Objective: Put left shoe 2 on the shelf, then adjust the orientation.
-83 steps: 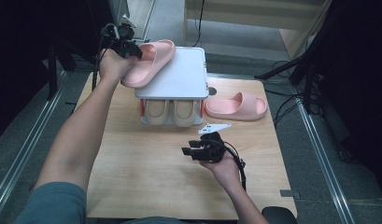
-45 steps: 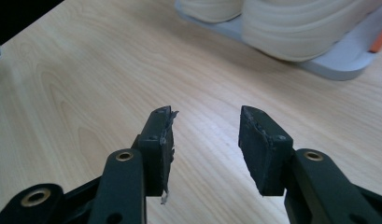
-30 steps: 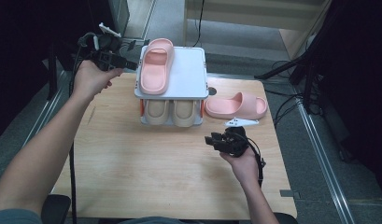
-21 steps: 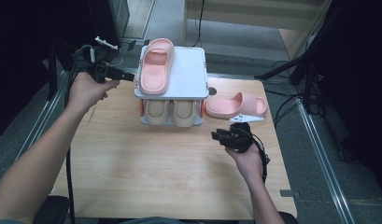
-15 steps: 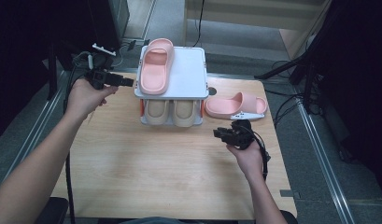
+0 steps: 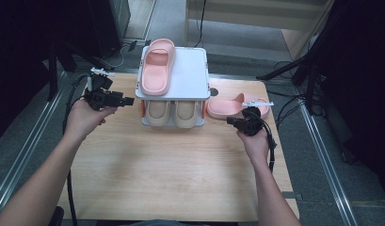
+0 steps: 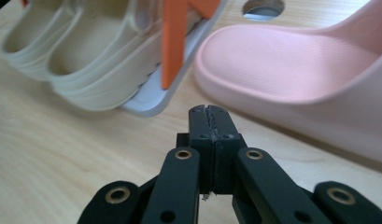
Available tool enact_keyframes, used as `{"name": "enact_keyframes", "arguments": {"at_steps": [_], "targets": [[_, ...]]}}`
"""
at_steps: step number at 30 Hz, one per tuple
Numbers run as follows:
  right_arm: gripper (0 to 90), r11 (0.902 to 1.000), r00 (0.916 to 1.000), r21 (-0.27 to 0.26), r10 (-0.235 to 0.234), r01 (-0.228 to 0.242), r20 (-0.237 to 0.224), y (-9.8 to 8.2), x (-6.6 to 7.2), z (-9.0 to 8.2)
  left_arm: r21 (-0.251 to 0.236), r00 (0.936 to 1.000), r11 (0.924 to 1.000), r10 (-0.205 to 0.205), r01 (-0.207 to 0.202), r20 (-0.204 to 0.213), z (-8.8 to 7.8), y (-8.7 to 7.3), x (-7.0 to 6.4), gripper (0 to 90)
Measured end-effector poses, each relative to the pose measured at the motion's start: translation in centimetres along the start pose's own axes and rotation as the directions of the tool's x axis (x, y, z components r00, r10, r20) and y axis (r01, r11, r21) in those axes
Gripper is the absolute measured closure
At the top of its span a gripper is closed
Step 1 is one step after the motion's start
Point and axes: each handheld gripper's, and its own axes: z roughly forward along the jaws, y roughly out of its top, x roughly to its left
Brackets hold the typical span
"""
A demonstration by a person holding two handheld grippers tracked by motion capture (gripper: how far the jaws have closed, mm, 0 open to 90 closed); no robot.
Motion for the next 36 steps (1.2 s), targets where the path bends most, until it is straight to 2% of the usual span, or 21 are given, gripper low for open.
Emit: {"name": "enact_keyframes", "arguments": {"at_steps": [7, 11, 17, 18, 25, 27, 28, 30, 33, 36], "targets": [[90.0, 0.9996, 0.9992, 0.007, 0.027, -0.028, 0.028, 0.6, -1.0, 1.3, 0.003, 0.9999, 1.0000, 0.003, -0.003, 0.015, 0.5, -2.2, -0.3, 40.7], [90.0, 0.9998, 0.9989, 0.014, 0.015, -0.015, 0.045, 0.7, -1.1, 1.9, -0.003, 0.9996, 1.0000, -0.009, 0.009, 0.026, 0.5, -3.3, -0.3, 40.4], [89.8, 0.9995, 0.9973, 0.008, 0.028, -0.029, 0.068, 1.1, -1.9, 2.5, -0.006, 0.9996, 1.0000, -0.004, 0.004, 0.028, 0.7, -4.5, -0.4, 39.7], [89.5, 0.9989, 0.9965, 0.009, 0.045, -0.045, 0.070, 1.2, -2.3, 2.8, -0.005, 0.9997, 1.0000, -0.001, 0.001, 0.023, 0.8, -5.0, -0.6, 39.8], [88.2, 0.9968, 0.9917, 0.000, 0.079, -0.079, 0.102, 1.5, -3.7, 3.2, -0.014, 0.9991, 0.9999, 0.003, -0.002, 0.043, 1.1, -6.6, -1.6, 40.3], [88.3, 0.9969, 0.9913, -0.009, 0.078, -0.078, 0.106, 1.6, -3.9, 3.3, -0.010, 0.9988, 0.9999, 0.011, -0.011, 0.047, 1.1, -6.8, -1.7, 40.1], [88.3, 0.9956, 0.9889, -0.021, 0.094, -0.092, 0.116, 1.9, -4.0, 3.4, -0.014, 0.9987, 0.9998, 0.012, -0.012, 0.049, 1.1, -7.1, -1.9, 40.1], [88.3, 0.9961, 0.9881, -0.026, 0.087, -0.084, 0.127, 2.1, -4.1, 3.6, -0.024, 0.9984, 0.9996, 0.019, -0.018, 0.053, 1.3, -7.8, -2.4, 40.1], [88.2, 0.9966, 0.9856, -0.024, 0.082, -0.079, 0.148, 2.5, -4.2, 4.1, -0.008, 0.9981, 0.9992, 0.040, -0.040, 0.048, 1.5, -8.4, -2.9, 40.1], [87.9, 0.9967, 0.9839, -0.024, 0.081, -0.078, 0.159, 2.8, -4.3, 4.4, -0.005, 0.9979, 0.9992, 0.040, -0.039, 0.052, 1.6, -8.8, -3.0, 40.1]]}}
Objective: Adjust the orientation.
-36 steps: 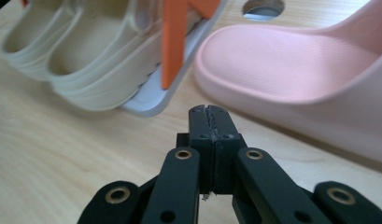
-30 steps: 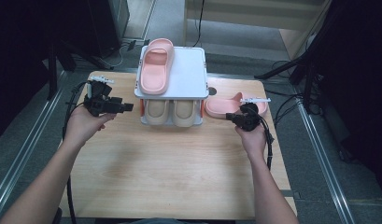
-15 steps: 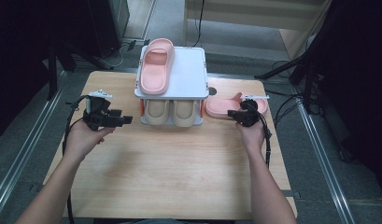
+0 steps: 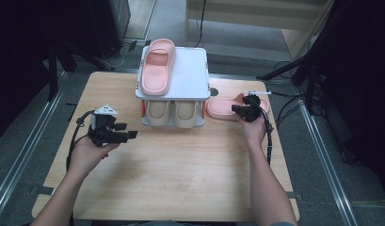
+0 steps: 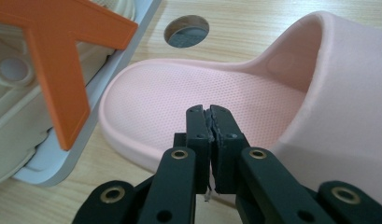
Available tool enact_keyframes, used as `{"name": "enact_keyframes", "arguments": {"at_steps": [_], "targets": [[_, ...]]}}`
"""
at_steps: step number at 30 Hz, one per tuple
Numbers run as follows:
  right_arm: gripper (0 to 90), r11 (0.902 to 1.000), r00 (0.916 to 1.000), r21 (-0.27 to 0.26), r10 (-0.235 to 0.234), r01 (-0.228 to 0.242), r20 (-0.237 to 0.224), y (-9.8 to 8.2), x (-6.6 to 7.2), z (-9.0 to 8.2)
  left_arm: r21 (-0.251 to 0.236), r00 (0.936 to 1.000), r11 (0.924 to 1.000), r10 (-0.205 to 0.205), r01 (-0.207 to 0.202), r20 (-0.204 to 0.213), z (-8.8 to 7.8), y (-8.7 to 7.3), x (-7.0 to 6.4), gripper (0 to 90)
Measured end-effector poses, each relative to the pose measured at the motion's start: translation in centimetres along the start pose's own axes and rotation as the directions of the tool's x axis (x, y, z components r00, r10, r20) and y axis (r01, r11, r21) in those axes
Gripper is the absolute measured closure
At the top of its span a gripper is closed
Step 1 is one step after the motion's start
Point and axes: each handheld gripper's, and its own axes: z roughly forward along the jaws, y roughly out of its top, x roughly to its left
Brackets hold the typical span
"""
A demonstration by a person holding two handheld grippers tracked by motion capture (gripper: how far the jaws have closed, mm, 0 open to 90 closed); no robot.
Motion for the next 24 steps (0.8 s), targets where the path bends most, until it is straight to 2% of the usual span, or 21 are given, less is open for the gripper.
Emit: {"name": "enact_keyframes", "arguments": {"at_steps": [3, 4, 8, 10, 13, 24], "targets": [[87.9, 1.0000, 0.9999, -0.001, 0.003, -0.003, 0.014, 0.0, -0.1, 0.3, 0.001, 1.0000, 1.0000, -0.006, 0.006, 0.002, 0.1, -0.6, -0.1, 40.1], [87.7, 0.9998, 0.9997, 0.007, 0.017, -0.017, 0.017, -0.1, -0.3, 0.6, 0.003, 0.9999, 0.9999, -0.012, 0.012, 0.004, 0.2, -0.9, -0.1, 40.2], [87.7, 0.9996, 0.9996, 0.008, 0.028, -0.028, 0.008, -0.2, -0.3, 0.7, 0.006, 0.9998, 0.9998, -0.017, 0.016, 0.006, 0.3, -1.2, 0.0, 40.2], [87.6, 0.9998, 0.9998, 0.014, 0.016, -0.016, 0.015, -0.2, -0.3, 0.9, 0.013, 0.9999, 0.9998, -0.015, 0.015, 0.004, 0.5, -1.4, 0.0, 40.2], [87.6, 0.9993, 0.9996, 0.027, 0.024, -0.025, 0.015, -0.3, -0.3, 0.9, 0.021, 0.9999, 0.9997, -0.012, 0.012, 0.005, 0.6, -1.5, 0.1, 40.2], [87.5, 0.9981, 0.9992, 0.059, -0.018, 0.016, 0.037, -0.5, -0.2, 0.5, 0.025, 0.9999, 0.9996, -0.016, 0.016, 0.006, 0.7, -1.6, 0.6, 40.1]]}}
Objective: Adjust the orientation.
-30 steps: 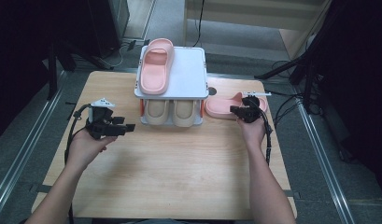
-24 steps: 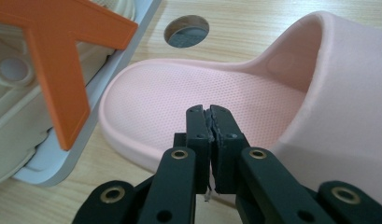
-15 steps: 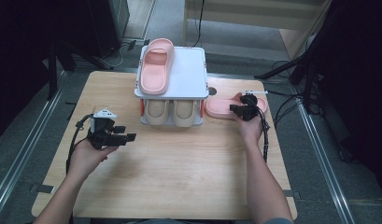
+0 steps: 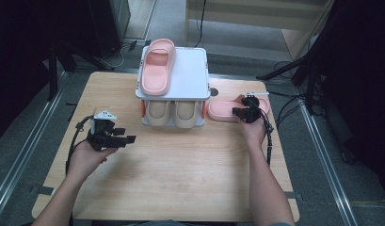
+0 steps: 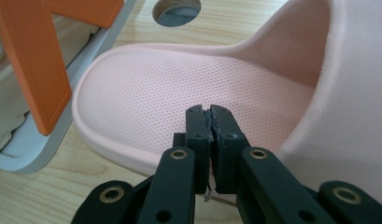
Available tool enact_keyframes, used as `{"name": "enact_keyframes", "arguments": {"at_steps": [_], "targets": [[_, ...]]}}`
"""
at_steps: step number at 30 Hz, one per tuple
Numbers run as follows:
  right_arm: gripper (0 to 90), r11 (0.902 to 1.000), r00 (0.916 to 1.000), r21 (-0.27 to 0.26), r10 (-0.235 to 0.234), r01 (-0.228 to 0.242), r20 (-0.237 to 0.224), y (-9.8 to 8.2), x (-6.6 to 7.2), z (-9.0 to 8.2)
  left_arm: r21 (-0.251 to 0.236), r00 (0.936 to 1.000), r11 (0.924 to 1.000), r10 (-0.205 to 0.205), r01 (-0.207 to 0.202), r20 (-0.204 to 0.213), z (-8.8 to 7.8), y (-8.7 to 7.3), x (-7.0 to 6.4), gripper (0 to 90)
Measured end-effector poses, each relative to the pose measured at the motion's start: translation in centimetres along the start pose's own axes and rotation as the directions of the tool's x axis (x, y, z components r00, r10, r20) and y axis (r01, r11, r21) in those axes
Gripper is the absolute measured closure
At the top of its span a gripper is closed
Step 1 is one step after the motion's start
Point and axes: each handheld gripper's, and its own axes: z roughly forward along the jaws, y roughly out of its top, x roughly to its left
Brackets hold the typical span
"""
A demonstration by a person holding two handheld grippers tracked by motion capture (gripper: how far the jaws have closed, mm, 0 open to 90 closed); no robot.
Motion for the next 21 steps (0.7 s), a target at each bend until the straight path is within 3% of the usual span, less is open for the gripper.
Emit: {"name": "enact_keyframes", "arguments": {"at_steps": [5, 19, 21], "targets": [[86.9, 1.0000, 1.0000, -0.001, -0.001, 0.000, -0.001, -0.4, -0.2, -0.5, 0.003, 0.9999, 0.9999, 0.014, -0.014, 0.001, 0.2, 0.3, 0.0, 40.1], [85.4, 0.9999, 0.9999, 0.004, 0.017, -0.017, -0.001, -1.9, -1.4, -2.3, 0.013, 0.9998, 0.9999, -0.006, 0.006, 0.018, 0.9, 1.6, 1.0, 40.1], [85.4, 1.0000, 0.9999, 0.009, 0.003, -0.003, 0.013, -2.3, -1.5, -2.7, -0.012, 0.9997, 0.9999, -0.009, 0.010, 0.022, 1.1, 1.7, 1.0, 40.1]]}}
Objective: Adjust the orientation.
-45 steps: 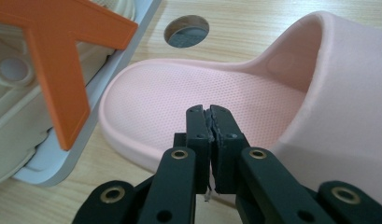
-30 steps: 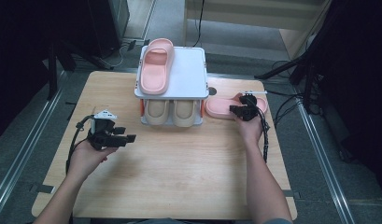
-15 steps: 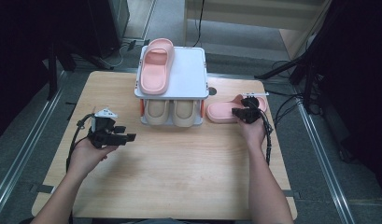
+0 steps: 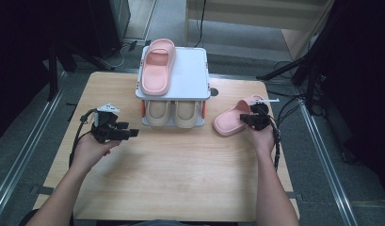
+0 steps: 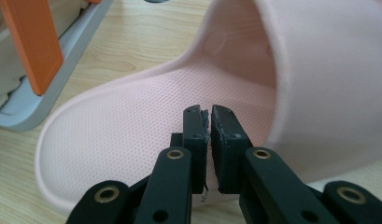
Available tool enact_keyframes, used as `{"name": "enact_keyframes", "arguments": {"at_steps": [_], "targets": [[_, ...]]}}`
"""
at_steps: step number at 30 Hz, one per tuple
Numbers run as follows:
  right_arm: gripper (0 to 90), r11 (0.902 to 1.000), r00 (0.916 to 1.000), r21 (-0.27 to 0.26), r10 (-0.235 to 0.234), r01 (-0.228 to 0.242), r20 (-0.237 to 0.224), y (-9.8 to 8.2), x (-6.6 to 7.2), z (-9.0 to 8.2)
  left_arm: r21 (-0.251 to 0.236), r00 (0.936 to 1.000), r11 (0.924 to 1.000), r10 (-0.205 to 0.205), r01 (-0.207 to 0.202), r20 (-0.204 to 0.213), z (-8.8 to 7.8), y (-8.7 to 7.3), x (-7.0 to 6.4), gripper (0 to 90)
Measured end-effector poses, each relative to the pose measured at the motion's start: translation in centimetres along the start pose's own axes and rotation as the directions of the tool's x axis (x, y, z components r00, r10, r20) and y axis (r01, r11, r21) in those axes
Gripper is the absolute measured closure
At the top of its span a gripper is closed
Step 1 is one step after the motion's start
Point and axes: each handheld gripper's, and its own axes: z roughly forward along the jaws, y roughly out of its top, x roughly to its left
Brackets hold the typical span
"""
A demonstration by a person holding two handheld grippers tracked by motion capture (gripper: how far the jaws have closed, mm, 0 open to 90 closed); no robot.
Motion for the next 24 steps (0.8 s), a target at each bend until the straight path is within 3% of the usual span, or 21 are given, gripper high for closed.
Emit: {"name": "enact_keyframes", "arguments": {"at_steps": [11, 24], "targets": [[84.9, 0.9990, 0.9990, -0.008, 0.044, -0.044, 0.006, -1.4, -1.5, -1.7, 0.010, 0.9999, 0.9999, 0.010, -0.010, 0.011, 0.9, 1.2, 0.2, 40.0], [72.7, 0.9950, 0.9977, -0.080, 0.058, -0.061, -0.035, -1.7, -1.1, -4.4, 0.033, 0.9999, 0.9994, 0.013, -0.014, 0.007, 1.4, 1.8, 0.5, 39.7]]}}
